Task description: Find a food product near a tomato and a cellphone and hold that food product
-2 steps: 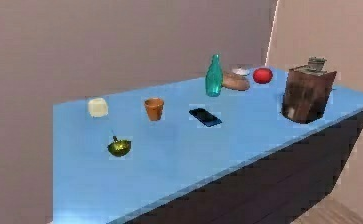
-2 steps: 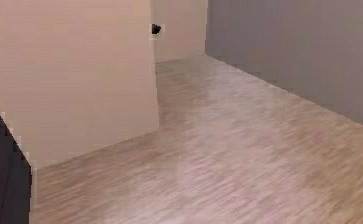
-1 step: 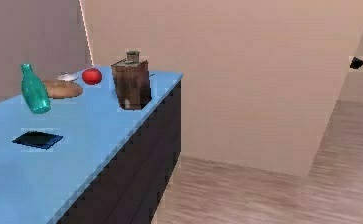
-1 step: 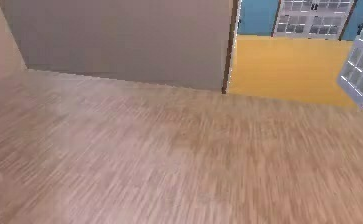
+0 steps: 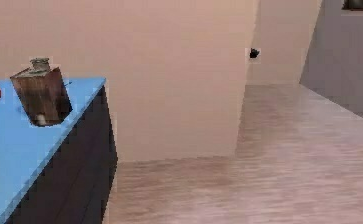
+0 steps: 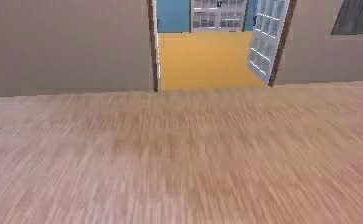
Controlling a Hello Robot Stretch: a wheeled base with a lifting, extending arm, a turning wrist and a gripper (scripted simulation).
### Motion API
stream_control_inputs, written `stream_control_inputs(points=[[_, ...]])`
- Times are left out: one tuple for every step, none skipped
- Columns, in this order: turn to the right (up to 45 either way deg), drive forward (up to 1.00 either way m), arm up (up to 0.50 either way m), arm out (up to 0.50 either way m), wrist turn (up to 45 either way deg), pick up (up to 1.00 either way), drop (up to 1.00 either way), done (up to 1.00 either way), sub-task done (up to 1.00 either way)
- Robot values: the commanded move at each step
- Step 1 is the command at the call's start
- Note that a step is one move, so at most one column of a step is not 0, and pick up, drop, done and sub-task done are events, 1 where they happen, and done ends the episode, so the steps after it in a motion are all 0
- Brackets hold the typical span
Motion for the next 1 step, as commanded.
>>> stream_control_inputs(points=[[0.0,1.00,0.00,0.00,0.0,0.00,0.00,0.00,0.00]])
